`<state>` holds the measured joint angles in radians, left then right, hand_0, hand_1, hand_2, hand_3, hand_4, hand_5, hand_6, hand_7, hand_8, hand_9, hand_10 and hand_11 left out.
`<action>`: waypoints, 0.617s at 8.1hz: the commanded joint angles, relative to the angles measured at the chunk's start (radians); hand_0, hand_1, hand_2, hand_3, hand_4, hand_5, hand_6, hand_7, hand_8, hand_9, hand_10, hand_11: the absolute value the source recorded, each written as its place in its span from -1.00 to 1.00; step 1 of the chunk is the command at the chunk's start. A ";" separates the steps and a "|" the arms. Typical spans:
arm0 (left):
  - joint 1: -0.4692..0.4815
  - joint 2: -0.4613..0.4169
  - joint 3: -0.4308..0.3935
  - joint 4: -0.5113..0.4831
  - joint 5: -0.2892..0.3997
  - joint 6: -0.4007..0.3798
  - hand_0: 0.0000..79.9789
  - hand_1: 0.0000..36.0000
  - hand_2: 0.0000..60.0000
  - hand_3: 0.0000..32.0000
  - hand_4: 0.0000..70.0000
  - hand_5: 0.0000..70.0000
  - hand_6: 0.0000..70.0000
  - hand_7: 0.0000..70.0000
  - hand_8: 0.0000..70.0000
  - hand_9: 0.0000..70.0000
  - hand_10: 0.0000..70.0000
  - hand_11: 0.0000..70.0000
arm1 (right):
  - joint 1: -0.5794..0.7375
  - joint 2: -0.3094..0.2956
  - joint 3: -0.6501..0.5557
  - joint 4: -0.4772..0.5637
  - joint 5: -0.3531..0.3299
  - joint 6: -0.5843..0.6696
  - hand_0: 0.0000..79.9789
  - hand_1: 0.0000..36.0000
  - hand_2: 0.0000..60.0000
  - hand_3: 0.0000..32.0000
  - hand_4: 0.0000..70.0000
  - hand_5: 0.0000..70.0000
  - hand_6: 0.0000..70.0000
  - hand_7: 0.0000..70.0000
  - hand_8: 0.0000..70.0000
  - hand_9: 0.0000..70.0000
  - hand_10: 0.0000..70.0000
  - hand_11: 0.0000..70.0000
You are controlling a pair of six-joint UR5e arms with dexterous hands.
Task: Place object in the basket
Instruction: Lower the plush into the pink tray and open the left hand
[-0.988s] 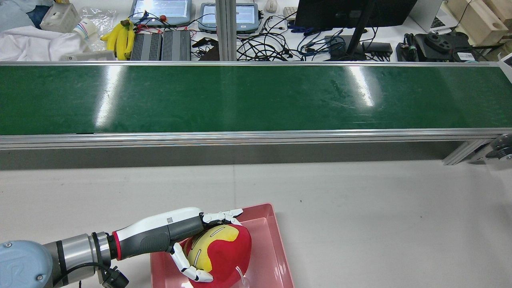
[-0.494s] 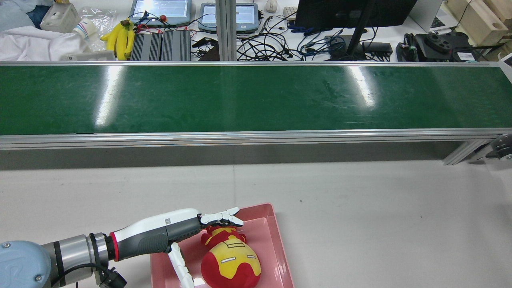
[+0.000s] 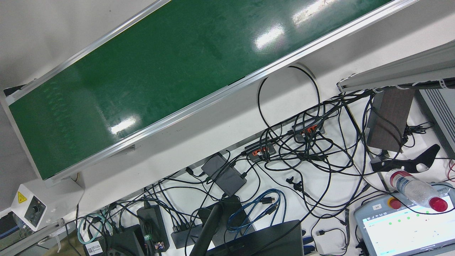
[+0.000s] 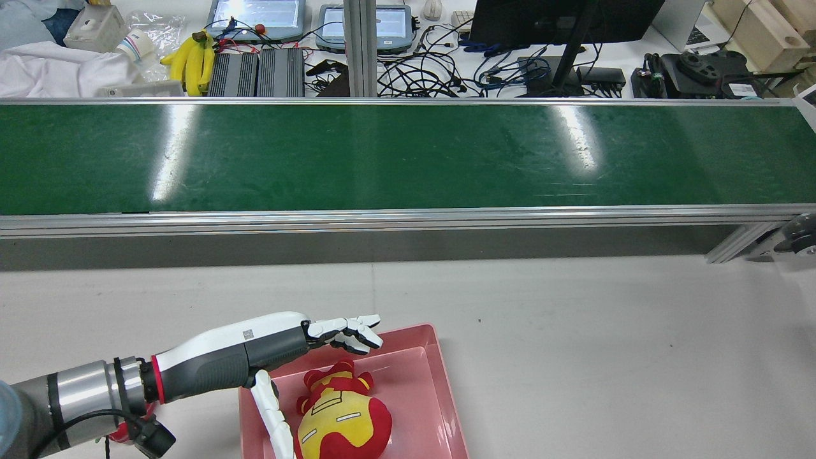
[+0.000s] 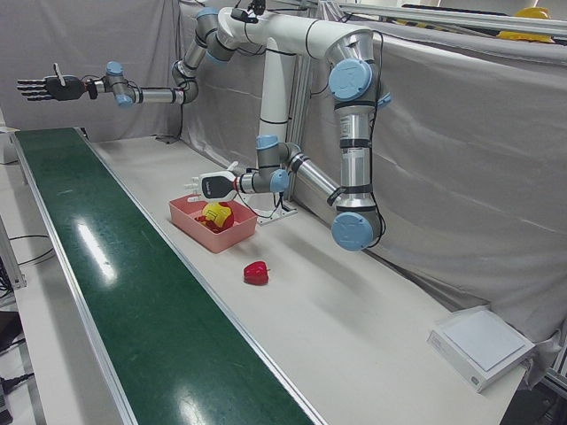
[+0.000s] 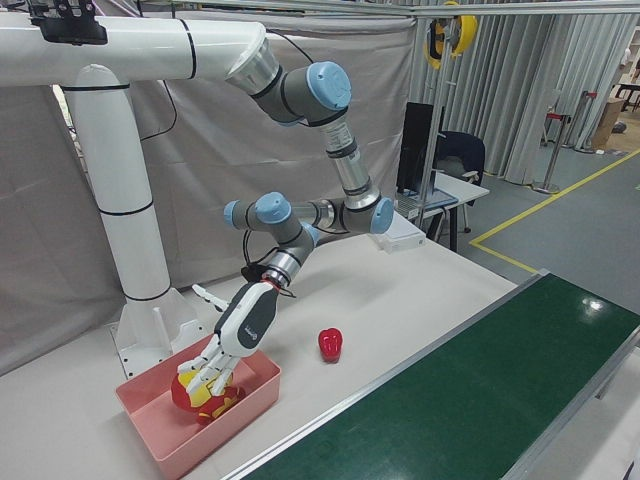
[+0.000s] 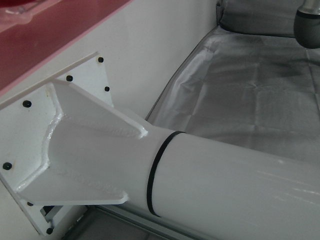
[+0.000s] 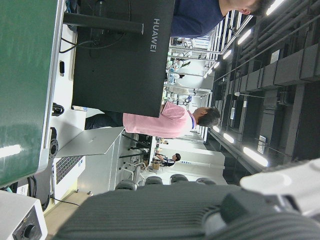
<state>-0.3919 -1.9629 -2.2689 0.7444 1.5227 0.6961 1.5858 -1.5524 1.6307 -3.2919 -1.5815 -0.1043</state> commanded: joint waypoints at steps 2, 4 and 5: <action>-0.191 0.125 -0.207 0.030 0.002 -0.018 0.20 -0.20 -0.55 -1.00 -0.78 0.50 -0.74 -0.44 -0.33 0.04 -0.65 -0.46 | 0.000 0.000 0.000 0.000 0.000 0.000 -1.00 -1.00 -1.00 -1.00 -1.00 -1.00 -1.00 -1.00 -1.00 -1.00 -1.00 -1.00; -0.237 0.134 -0.222 0.027 0.002 -0.082 0.20 -0.20 -0.55 -1.00 -0.78 0.48 -0.74 -0.43 -0.33 0.04 -0.67 -0.48 | -0.001 0.000 0.000 0.000 0.000 0.000 -1.00 -1.00 -1.00 -1.00 -1.00 -1.00 -1.00 -1.00 -1.00 -1.00 -1.00 -1.00; -0.240 0.133 -0.222 0.027 0.002 -0.086 0.20 -0.22 -0.55 -1.00 -0.77 0.48 -0.74 -0.42 -0.34 0.04 -0.66 -0.48 | -0.001 0.000 0.000 0.000 0.000 0.000 -1.00 -1.00 -1.00 -1.00 -1.00 -1.00 -1.00 -1.00 -1.00 -1.00 -1.00 -1.00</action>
<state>-0.5993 -1.8390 -2.4760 0.7729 1.5255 0.6499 1.5852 -1.5524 1.6306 -3.2919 -1.5815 -0.1043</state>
